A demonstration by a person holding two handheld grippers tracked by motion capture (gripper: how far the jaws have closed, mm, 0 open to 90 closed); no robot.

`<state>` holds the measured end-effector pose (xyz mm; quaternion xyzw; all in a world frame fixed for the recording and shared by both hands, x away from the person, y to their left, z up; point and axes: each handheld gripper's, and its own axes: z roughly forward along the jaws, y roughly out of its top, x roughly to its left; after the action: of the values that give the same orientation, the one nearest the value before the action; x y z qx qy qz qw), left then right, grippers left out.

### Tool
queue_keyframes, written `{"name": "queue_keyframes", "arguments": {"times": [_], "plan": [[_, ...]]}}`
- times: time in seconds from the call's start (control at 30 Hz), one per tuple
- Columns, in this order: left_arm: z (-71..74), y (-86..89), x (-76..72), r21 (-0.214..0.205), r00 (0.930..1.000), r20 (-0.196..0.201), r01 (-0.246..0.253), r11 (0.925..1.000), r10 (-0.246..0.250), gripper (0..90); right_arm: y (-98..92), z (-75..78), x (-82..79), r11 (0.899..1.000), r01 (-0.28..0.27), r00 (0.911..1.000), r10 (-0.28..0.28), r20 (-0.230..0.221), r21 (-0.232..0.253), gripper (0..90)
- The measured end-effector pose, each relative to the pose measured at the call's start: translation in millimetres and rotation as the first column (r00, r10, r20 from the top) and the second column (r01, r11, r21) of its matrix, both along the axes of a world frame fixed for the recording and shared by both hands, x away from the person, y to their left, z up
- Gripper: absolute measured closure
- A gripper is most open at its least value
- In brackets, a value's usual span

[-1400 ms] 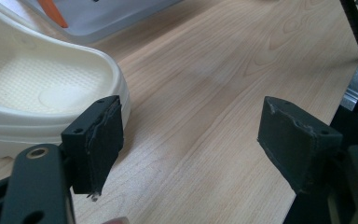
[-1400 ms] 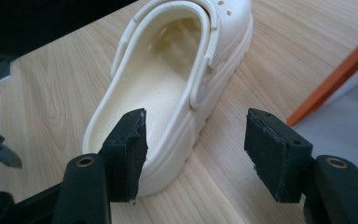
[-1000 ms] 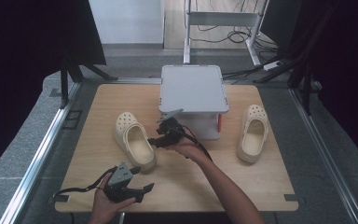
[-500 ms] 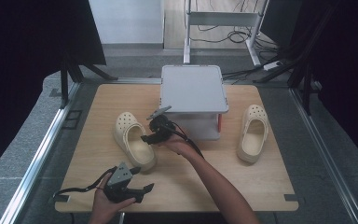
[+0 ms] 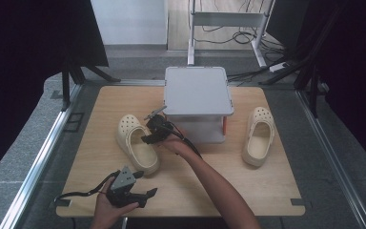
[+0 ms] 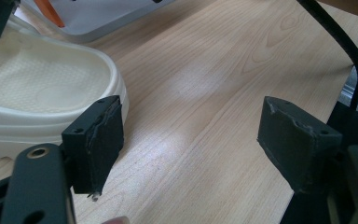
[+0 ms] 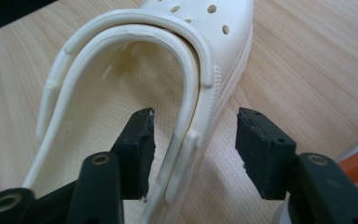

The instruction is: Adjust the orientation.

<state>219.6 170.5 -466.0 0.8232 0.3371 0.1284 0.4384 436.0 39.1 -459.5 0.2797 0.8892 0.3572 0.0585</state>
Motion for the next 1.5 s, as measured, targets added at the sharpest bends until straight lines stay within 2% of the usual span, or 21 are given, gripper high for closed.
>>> {"name": "queue_keyframes", "arguments": {"times": [0.07, 0.17, 0.33, 0.77, 1.03, 1.17, 1.4, 1.5], "plan": [[0.4, 0.5, -0.2, -0.002, 1.0000, 0.001, 0.000, 1.0000, 0.000, 22.8, 3.3, -0.6, 1.1, 1.000, 0.002, 1.0000, -0.002, -0.006, -0.010, 50.4], [0.4, 0.8, 0.0, 0.003, 1.0000, 0.003, 0.003, 1.0000, -0.003, 22.8, 8.8, -1.3, 2.3, 0.999, 0.010, 0.9999, -0.011, -0.009, -0.041, 57.5], [-0.3, 0.2, 0.1, 0.007, 1.0000, 0.000, 0.004, 1.0000, -0.004, 22.8, 15.4, -4.1, 3.3, 0.997, 0.013, 0.9989, -0.016, -0.045, -0.071, 67.1], [1.8, 2.6, -0.5, 0.013, 0.9999, 0.009, -0.005, 0.9999, 0.005, 22.8, 15.1, -2.2, 4.2, 0.994, 0.069, 0.9938, -0.076, -0.082, -0.079, 76.2], [3.8, 5.3, -1.3, 0.022, 0.9997, 0.022, -0.011, 0.9997, 0.010, 22.8, 11.2, 5.2, 2.5, 0.996, 0.076, 0.9952, -0.078, -0.059, -0.038, 77.7], [5.4, 7.3, -2.1, 0.021, 0.9995, 0.028, -0.015, 0.9997, 0.014, 22.7, 5.4, 11.6, -7.8, 0.998, 0.063, 0.9973, -0.063, -0.038, -0.014, 77.8], [5.0, 6.8, -1.6, 0.026, 0.9996, 0.024, -0.014, 0.9996, 0.013, 22.7, -11.2, 21.3, -22.4, 0.999, 0.044, 0.9986, -0.044, -0.030, 0.028, 77.9], [4.1, 5.8, -1.3, 0.028, 0.9997, 0.020, -0.013, 0.9995, 0.012, 22.7, -24.9, 27.5, -33.3, 0.998, 0.038, 0.9991, -0.038, -0.017, 0.042, 77.8]]}}
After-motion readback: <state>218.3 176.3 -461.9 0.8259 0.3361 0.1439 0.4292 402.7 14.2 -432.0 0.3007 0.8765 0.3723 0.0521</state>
